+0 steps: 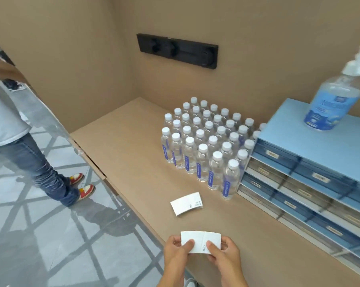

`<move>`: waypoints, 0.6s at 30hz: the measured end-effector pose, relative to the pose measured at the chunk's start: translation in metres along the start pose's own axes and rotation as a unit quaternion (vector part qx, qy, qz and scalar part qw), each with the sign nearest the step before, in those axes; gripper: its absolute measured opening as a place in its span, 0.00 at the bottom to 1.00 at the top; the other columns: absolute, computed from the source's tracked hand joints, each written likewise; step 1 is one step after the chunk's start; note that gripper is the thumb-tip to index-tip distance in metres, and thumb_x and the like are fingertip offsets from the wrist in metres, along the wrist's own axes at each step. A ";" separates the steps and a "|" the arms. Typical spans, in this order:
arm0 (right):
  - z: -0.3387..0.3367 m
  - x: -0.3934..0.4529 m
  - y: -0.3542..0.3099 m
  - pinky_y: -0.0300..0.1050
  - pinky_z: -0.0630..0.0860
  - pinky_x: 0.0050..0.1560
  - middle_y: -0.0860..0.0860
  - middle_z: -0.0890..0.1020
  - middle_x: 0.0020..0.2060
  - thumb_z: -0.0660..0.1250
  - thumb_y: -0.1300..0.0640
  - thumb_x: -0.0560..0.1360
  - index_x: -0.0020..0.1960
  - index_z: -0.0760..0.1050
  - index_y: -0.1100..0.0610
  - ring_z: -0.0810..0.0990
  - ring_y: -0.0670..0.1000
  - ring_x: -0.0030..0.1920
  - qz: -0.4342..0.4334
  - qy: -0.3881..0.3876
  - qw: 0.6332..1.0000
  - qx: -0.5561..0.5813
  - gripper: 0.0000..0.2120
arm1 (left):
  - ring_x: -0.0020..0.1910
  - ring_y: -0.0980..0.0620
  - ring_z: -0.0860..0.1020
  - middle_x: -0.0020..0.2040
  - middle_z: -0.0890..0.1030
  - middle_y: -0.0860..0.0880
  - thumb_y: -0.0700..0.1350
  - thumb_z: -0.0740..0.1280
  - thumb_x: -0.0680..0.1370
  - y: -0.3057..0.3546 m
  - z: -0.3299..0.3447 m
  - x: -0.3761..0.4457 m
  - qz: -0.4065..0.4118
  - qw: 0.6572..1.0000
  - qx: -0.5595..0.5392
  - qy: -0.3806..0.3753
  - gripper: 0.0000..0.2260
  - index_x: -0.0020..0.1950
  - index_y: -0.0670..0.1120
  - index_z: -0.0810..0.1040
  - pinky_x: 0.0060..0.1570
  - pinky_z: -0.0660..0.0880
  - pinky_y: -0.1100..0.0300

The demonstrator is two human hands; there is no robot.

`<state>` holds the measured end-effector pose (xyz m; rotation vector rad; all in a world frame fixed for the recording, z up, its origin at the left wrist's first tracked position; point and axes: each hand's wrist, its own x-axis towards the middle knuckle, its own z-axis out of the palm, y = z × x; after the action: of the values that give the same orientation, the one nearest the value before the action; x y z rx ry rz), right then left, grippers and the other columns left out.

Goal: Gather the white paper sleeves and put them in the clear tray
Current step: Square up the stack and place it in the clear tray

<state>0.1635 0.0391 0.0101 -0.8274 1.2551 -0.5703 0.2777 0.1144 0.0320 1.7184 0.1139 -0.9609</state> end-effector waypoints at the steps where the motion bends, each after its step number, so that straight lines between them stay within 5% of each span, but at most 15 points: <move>1: 0.010 0.005 -0.004 0.48 0.80 0.40 0.61 0.85 0.44 0.72 0.69 0.72 0.50 0.77 0.61 0.84 0.56 0.41 -0.003 0.007 1.000 -0.019 0.09 | 0.39 0.43 0.82 0.44 0.85 0.40 0.35 0.75 0.71 0.007 -0.002 0.008 0.000 1.000 0.012 0.004 0.09 0.48 0.39 0.78 0.32 0.76 0.55; 7: 0.071 0.043 -0.039 0.54 0.82 0.50 0.55 0.84 0.45 0.74 0.66 0.70 0.49 0.75 0.57 0.85 0.55 0.45 -0.050 0.056 0.986 -0.146 0.12 | 0.39 0.49 0.83 0.41 0.85 0.47 0.43 0.77 0.70 0.047 -0.010 0.061 0.000 0.999 0.044 0.031 0.08 0.44 0.44 0.80 0.36 0.77 0.57; 13: 0.110 0.082 -0.068 0.42 0.74 0.36 0.53 0.84 0.43 0.73 0.61 0.69 0.48 0.73 0.57 0.82 0.49 0.40 -0.064 0.047 0.960 -0.270 0.11 | 0.36 0.50 0.80 0.39 0.83 0.47 0.45 0.76 0.69 0.074 -0.006 0.099 -0.010 0.997 0.052 0.062 0.11 0.45 0.44 0.77 0.34 0.73 0.59; 18: 0.122 0.114 -0.077 0.51 0.79 0.53 0.56 0.82 0.49 0.73 0.58 0.69 0.52 0.75 0.61 0.82 0.58 0.51 -0.054 0.038 0.927 -0.370 0.15 | 0.34 0.49 0.76 0.39 0.81 0.45 0.45 0.76 0.69 0.087 0.002 0.116 -0.028 0.993 0.088 0.075 0.12 0.42 0.43 0.75 0.36 0.74 0.58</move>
<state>0.3135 -0.0674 0.0159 -1.5212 1.5231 -0.1974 0.3988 0.0352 0.0239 1.9593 0.1800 -0.9039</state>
